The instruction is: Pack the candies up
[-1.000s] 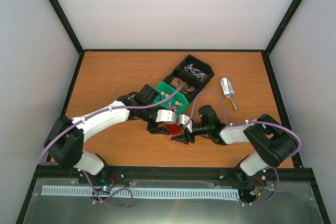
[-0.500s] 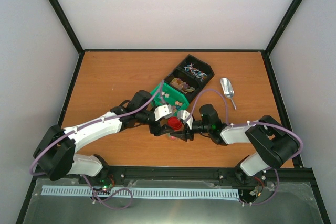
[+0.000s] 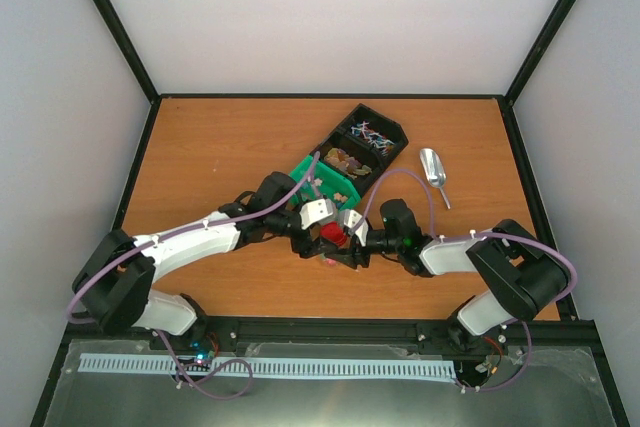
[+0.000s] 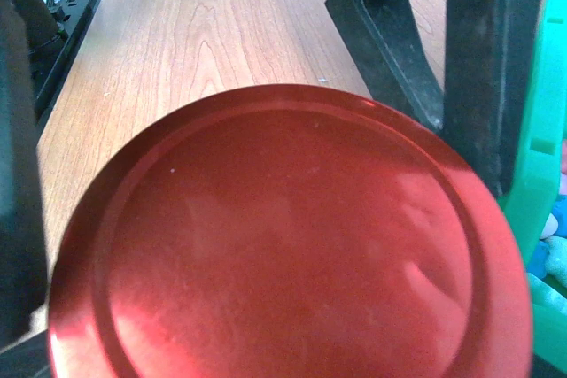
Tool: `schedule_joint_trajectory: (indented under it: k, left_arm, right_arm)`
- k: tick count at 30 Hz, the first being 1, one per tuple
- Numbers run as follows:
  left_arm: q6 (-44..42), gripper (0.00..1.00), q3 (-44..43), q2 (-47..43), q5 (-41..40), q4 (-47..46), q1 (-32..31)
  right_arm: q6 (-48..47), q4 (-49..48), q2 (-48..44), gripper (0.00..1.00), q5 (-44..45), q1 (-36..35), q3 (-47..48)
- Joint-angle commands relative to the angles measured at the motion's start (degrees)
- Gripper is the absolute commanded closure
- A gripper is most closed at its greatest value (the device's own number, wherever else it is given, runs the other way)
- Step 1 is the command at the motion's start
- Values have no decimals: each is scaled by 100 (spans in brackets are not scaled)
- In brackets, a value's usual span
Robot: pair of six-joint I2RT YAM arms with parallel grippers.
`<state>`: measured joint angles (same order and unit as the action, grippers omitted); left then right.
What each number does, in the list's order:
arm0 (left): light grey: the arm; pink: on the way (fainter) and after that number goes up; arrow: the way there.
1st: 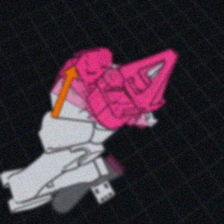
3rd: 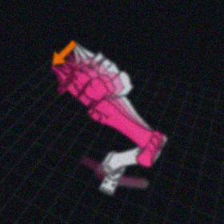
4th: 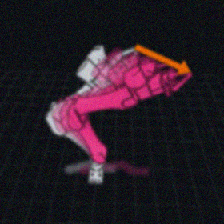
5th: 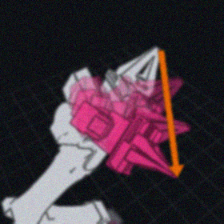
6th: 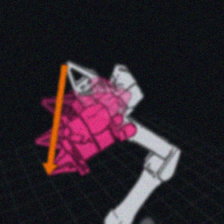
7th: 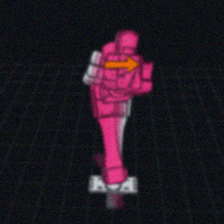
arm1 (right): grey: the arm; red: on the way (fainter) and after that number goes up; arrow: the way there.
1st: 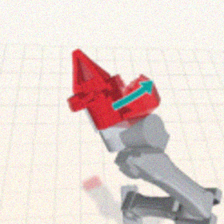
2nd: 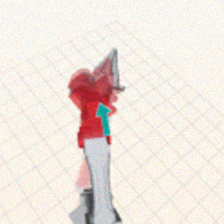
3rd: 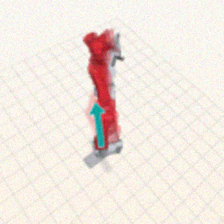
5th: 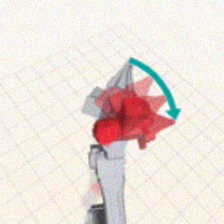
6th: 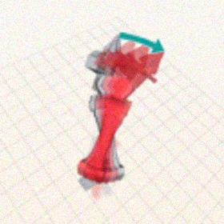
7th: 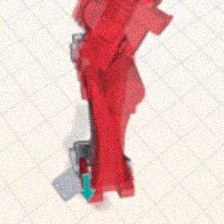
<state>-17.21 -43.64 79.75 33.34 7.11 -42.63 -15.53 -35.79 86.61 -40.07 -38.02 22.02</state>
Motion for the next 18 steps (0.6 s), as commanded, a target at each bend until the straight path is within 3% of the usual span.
schedule_joint_trajectory:
  k: [1, 6, 13, 15, 18]
  left_arm:
    - [-317, 37, -175, 78, 242, -26, -139]
    - [-1352, 61, -159, -61, 559, 671, -131]
    - [-2955, 71, -266, -103, 1043, 1999, -121]
    - [-2909, 74, -251, -100, 955, 1917, -123]
    - [-1713, 76, -151, -107, 812, 1227, -89]
  right_arm:
    - [-134, -257, -1, 55, -29, -12, 43]
    - [-474, 42, -53, 61, -283, 7, 44]
    - [-1469, 956, 109, 63, -1180, 337, 433]
    - [-1646, 1206, 248, 60, -1292, 461, 646]
    - [-1576, 1212, 372, 46, -1151, 555, 850]
